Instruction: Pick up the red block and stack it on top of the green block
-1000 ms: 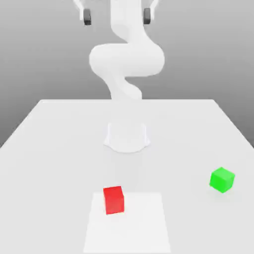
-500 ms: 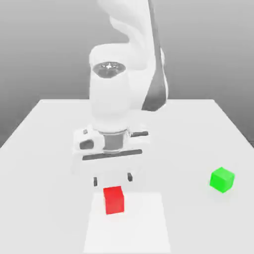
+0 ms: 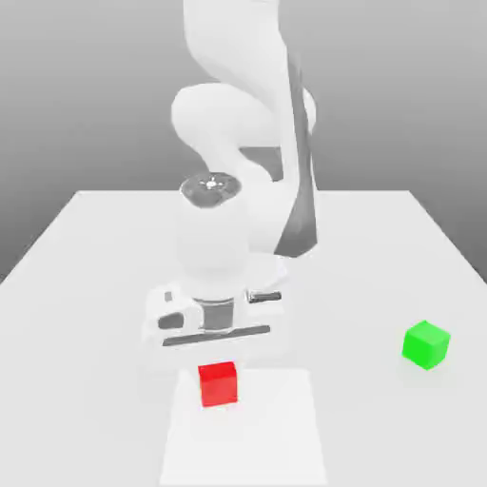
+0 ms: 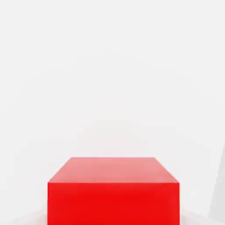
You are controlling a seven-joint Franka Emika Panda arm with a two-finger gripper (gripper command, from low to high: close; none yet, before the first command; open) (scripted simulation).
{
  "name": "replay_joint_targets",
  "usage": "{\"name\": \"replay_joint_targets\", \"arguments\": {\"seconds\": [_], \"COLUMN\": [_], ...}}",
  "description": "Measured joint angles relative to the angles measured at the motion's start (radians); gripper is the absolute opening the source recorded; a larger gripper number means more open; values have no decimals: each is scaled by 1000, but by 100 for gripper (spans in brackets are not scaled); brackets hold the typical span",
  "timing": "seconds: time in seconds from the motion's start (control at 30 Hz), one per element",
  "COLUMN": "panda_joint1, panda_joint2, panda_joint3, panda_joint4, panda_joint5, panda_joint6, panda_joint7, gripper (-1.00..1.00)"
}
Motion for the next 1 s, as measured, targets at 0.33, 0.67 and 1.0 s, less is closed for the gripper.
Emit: {"name": "replay_joint_targets", "arguments": {"seconds": [0.33, 0.67, 1.0], "panda_joint1": [214, 511, 646], "panda_joint2": [-149, -174, 3], "panda_joint3": [84, 240, 297], "panda_joint4": [7, 54, 85], "panda_joint5": [-29, 1, -91], "panda_joint6": [-159, -232, -89], "panda_joint7": [-211, -617, -737], "gripper": [-100, -100, -100]}}
